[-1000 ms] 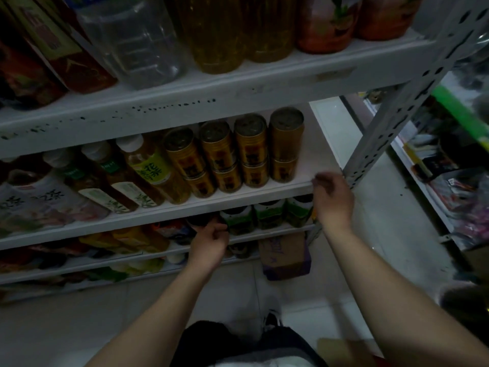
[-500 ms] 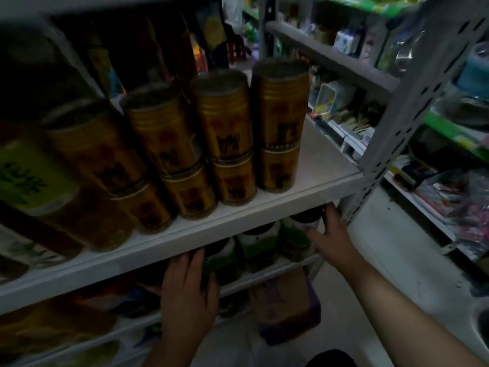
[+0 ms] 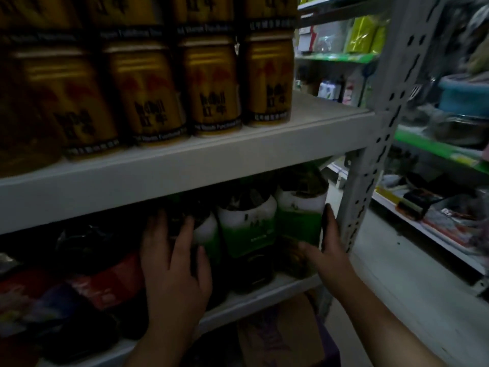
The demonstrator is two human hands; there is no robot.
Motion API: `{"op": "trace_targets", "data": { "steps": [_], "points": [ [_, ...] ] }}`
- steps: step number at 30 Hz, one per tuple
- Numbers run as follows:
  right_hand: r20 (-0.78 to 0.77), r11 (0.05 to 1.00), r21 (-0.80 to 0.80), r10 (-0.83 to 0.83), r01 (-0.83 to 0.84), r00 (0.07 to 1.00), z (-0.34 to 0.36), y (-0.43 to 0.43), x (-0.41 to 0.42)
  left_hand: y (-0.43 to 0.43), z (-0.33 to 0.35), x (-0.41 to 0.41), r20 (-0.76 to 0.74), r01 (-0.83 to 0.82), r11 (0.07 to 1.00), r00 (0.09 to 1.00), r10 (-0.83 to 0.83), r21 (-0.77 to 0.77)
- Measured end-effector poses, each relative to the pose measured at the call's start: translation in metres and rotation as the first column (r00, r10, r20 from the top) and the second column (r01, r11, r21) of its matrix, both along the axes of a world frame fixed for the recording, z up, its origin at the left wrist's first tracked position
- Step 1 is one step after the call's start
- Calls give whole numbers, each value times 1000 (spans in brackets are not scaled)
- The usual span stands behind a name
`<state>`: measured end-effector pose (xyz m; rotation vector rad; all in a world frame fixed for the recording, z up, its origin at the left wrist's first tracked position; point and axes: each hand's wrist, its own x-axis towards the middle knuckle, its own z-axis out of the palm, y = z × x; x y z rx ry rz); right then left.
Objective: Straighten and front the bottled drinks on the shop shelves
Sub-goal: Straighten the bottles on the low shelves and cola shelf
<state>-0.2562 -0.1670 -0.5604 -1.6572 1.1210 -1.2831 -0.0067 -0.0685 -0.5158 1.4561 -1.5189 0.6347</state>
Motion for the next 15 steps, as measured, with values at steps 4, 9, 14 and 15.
{"op": "trace_targets", "data": {
  "steps": [4, 9, 14, 15],
  "points": [
    [56, 998, 62, -13, 9, 998, -35, 3, 5, 0, -18, -3, 50, -13, 999, 999, 15, -50],
    [-27, 992, 86, -96, 98, 995, -53, 5, 8, 12, -37, -10, 49, -2, 1000, 999, 3, -18],
    [5, 980, 67, -186, 186, 982, -53, 10, 15, 22, -53, -9, 78, 10, 999, 997, -13, 38],
    [4, 976, 51, -214, 213, 977, -54, 11, 18, 22, -55, -9, 79, 3, 999, 997, -7, 48]
  ]
}}
